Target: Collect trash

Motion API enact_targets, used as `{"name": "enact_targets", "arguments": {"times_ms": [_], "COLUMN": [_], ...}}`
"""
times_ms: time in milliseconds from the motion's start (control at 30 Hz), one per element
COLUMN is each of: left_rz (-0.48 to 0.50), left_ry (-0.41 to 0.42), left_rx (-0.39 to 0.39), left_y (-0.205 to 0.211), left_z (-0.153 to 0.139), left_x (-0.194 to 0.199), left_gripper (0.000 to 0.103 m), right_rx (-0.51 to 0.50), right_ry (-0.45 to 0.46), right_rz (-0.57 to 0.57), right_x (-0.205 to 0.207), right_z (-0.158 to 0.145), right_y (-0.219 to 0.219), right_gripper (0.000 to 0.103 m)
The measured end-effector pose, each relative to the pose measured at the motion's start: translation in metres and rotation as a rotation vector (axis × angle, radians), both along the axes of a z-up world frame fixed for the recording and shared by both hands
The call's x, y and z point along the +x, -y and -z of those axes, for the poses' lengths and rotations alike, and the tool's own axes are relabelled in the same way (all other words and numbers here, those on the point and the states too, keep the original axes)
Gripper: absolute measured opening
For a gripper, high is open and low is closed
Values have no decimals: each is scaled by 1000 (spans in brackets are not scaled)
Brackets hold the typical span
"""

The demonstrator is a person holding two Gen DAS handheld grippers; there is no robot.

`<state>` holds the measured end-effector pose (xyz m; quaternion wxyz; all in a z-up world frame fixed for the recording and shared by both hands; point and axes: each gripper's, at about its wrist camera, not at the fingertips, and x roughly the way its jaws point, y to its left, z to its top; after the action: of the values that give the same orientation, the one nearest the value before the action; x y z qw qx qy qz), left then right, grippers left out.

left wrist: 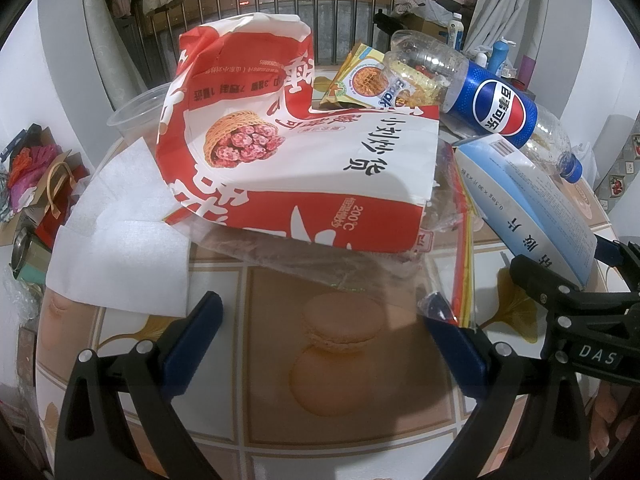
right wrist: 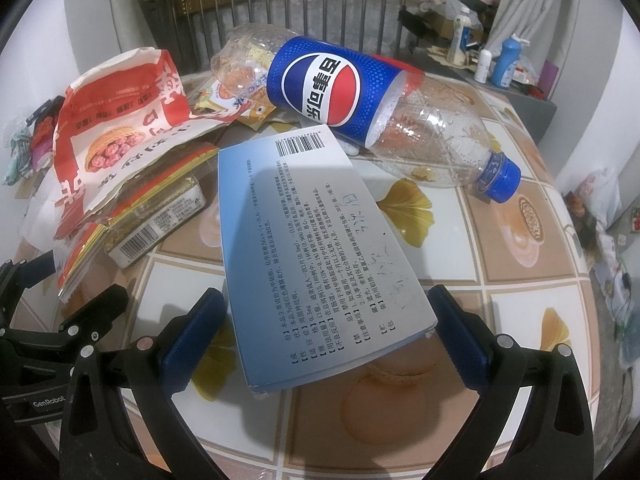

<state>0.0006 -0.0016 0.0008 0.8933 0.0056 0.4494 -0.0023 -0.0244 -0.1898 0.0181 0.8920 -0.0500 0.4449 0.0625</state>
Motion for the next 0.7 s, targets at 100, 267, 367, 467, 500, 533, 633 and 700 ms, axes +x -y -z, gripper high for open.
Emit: {"name": "enact_targets", "arguments": {"times_ms": [100,267,367,467,500,533,633,700], "left_rz": [0,0,0,0,0,0,0,0], "left_ry": [0,0,0,0,0,0,0,0], "left_rx": [0,0,0,0,0,0,0,0], "left_y": [0,0,0,0,0,0,0,0], "left_z": [0,0,0,0,0,0,0,0], "left_x": [0,0,0,0,0,0,0,0], "left_gripper": [99,99,99,99,99,99,99,99], "right_rx": [2,15,27,32,33,33,28,28], "right_ry": [1,3,4,4,5,5,4,4], "right_rz": [11,11,11,11,11,11,11,11], "right_x": [0,2,3,5,5,5,5,5], "right_z": [0,-1,-1,0,0,0,0,0], "right_y": [3,7,9,10,11,11,11,11], "right_gripper": [97,97,97,97,97,97,97,97]}}
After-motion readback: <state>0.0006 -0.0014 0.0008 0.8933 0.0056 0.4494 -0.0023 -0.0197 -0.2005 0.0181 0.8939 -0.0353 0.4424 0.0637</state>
